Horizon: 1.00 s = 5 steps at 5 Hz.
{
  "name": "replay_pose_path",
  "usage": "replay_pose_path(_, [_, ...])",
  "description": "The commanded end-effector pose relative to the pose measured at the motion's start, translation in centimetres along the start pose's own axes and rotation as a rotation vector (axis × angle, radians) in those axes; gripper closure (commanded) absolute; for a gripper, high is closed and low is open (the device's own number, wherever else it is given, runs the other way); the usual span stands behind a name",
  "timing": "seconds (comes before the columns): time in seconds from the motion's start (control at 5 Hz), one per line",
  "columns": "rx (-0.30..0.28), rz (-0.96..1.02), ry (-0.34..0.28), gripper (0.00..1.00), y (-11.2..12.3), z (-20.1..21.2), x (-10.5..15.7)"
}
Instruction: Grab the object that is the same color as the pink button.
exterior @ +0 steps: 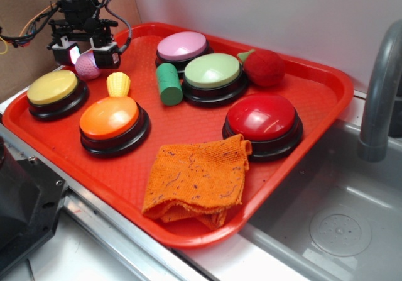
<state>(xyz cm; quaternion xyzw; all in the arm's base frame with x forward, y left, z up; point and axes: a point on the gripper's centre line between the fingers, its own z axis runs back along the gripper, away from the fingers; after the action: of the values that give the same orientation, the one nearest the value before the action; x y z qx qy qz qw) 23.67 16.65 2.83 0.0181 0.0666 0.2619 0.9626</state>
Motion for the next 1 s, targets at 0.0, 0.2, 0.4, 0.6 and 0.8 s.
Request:
replay_pose_path(0.0, [-0.003,0.009,-0.026,1.0,0.2,1.0,0.1])
replay_pose_path(0.2, [-0.131,0.034,0.029,1.0,-0.3,2.5,0.2])
replay_pose_path(0.4, [-0.145,0.038,-0.053,1.0,-1.6,5.9,-0.9])
replay_pose_path(0.6, [-0.175,-0.064,-0.145,1.0,-4.5,9.5,-2.9])
replay_pose_path(0.8, [-0.175,-0.187,-0.175,1.0,-7.9,11.3,-5.4])
